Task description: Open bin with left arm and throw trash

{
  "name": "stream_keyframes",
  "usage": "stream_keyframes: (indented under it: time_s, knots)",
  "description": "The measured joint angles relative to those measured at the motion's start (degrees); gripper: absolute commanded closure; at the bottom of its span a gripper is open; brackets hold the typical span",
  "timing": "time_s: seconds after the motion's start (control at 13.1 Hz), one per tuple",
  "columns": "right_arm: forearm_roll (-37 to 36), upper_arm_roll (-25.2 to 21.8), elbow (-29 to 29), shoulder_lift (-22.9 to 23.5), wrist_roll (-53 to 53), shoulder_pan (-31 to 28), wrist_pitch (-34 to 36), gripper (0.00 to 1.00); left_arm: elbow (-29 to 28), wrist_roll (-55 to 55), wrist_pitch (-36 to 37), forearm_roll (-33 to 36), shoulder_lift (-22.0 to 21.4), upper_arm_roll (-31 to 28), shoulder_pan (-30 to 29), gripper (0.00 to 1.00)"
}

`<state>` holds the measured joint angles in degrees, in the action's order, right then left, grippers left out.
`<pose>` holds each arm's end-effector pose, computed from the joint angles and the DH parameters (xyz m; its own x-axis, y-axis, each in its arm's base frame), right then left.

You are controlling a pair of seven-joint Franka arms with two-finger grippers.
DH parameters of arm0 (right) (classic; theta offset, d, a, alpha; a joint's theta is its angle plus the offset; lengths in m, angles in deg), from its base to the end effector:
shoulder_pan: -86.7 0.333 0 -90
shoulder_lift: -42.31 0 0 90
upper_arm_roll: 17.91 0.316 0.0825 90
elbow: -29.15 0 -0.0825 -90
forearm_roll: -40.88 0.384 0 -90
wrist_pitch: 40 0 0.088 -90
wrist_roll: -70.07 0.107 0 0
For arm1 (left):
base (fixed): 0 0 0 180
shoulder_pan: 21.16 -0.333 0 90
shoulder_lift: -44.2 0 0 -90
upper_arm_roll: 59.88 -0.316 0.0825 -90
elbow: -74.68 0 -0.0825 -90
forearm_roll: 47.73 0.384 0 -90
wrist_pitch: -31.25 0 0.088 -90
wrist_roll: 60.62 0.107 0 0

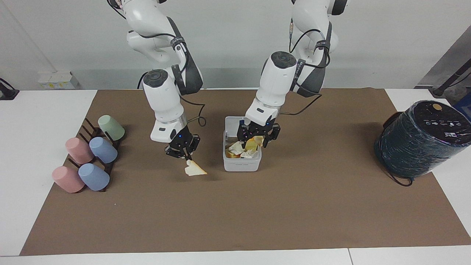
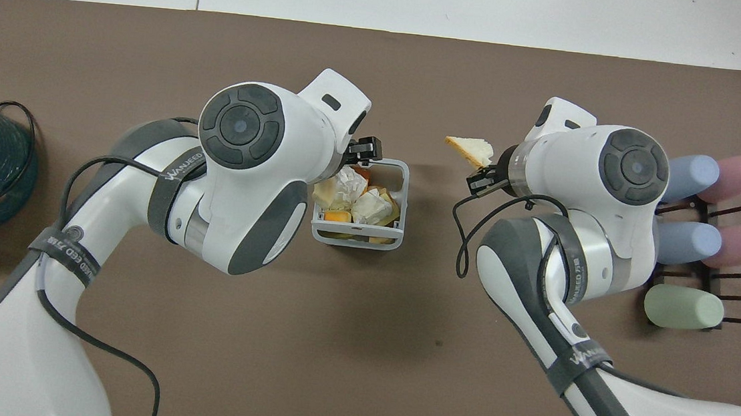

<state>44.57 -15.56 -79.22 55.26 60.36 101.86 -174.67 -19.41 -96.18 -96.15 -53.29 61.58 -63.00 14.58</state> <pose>0.6033 0.1899 0.4097 0.8831 0.4050 0.2369 0.4222 -0.9062 -0.0245 0.5645 -0.3695 0.4678 0.9773 0.1130 0.1792 0.0723 -0.9730 0.2190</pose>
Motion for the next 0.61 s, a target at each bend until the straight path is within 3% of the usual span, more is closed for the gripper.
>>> stream_keyframes:
  time_s: [0.38, 0.61]
  knots:
    - [0.02, -0.05, -0.06, -0.34, 1.68, 0.27, 0.34, 1.00, 1.10, -1.07, 0.04, 0.00, 0.00, -0.32, -0.12, 0.14]
    - [0.08, 0.08, 0.18, -0.39, 9.42, 2.74, 0.20, 1.00, 2.31, -0.58, 1.15, 0.13, -0.01, -1.61, -2.70, 0.15]
